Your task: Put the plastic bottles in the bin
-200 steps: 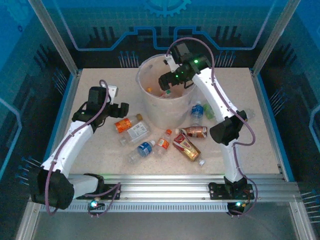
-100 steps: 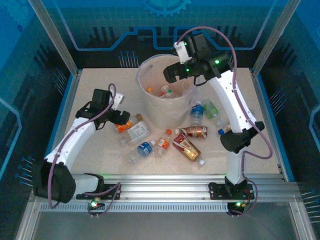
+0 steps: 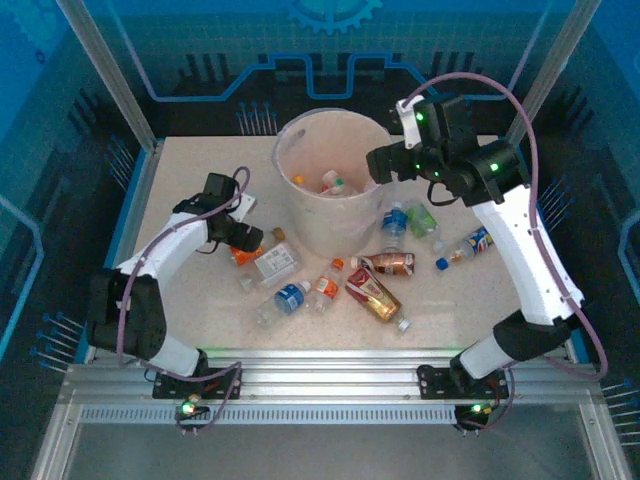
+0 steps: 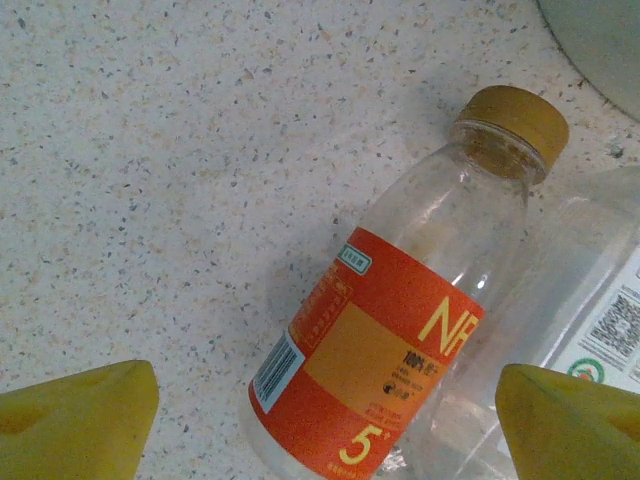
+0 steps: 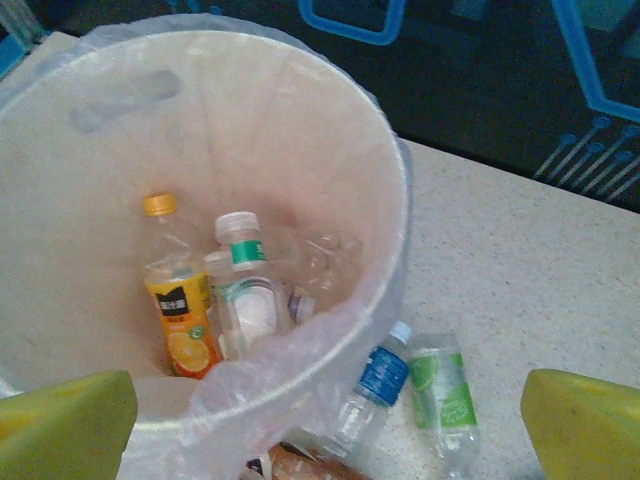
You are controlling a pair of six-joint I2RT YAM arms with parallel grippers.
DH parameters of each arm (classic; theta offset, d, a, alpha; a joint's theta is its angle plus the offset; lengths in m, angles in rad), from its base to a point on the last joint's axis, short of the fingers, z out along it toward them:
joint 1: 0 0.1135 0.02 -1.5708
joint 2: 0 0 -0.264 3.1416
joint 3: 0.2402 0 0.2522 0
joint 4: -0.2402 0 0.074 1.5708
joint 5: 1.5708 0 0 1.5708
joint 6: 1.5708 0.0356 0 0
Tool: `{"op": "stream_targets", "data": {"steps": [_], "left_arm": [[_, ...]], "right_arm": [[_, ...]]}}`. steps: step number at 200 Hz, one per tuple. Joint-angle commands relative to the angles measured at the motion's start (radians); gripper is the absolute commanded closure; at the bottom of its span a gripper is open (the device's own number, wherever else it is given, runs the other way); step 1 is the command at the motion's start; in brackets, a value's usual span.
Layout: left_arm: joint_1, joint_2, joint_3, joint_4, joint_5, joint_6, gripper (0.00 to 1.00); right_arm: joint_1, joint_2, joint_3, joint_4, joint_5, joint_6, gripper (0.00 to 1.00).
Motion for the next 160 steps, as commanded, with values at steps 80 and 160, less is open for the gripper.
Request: {"op": "stream_targets", "data": {"steps": [80, 160], "left_arm": [[0.006, 0.118, 0.061, -0.030, 0.030, 0.005, 0.16], [0.007, 0.187, 0.076, -0.035, -0.004, -0.004, 0.16]], "right_arm": [[-0.018, -0.088, -0.135, 0.052, 0.092, 0.076, 0.00], [-0.019, -0.075, -0.139, 0.050, 0.094, 0.080, 0.00]]}}
